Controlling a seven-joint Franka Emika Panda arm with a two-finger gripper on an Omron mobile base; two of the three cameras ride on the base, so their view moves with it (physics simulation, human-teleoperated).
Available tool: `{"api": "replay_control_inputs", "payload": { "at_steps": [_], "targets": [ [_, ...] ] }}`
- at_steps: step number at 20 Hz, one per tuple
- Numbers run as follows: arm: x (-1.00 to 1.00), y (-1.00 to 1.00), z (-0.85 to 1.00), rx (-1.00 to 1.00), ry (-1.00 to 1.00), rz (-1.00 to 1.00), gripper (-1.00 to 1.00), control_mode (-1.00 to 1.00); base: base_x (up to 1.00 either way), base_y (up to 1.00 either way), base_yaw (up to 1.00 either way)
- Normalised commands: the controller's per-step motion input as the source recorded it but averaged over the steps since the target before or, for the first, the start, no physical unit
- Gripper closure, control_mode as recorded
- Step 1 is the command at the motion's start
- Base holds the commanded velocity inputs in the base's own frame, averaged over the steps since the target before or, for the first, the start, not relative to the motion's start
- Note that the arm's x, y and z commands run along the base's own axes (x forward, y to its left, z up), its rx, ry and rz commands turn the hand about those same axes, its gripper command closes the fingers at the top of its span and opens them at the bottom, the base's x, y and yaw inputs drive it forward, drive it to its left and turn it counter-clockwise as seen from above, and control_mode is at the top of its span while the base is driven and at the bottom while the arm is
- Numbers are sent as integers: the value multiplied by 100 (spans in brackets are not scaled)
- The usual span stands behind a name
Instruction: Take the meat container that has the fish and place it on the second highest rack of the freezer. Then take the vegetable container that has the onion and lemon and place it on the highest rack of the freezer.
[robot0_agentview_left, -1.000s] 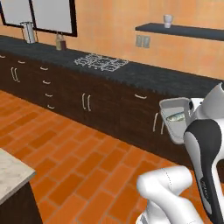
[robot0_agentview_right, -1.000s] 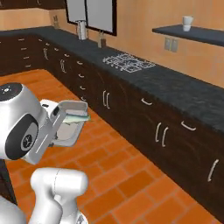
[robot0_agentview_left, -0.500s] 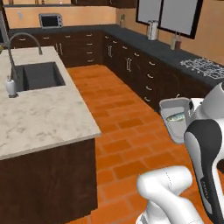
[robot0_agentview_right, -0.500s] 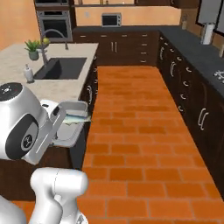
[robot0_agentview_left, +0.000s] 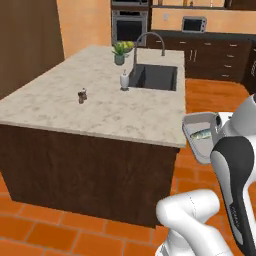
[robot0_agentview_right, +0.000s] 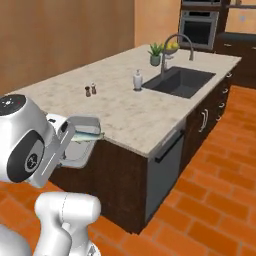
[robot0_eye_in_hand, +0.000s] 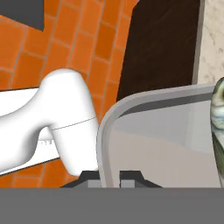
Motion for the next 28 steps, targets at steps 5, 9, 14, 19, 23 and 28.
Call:
{"api": "replay_control_inputs", "payload": {
  "at_steps": [5,9,14,19,23,28],
  "targets": [
    [0,0,0,0,0,0,100,100,8,-8,77],
    [0,0,0,0,0,0,100,100,22,-19,62],
    [0,0,0,0,0,0,100,100,27,-15,60],
    [0,0,0,0,0,0,100,100,47,-21,58],
    [0,0,0,0,0,0,100,100,46,-35,55],
    [0,0,0,0,0,0,100,100,18,-55,28]
  ]
}}
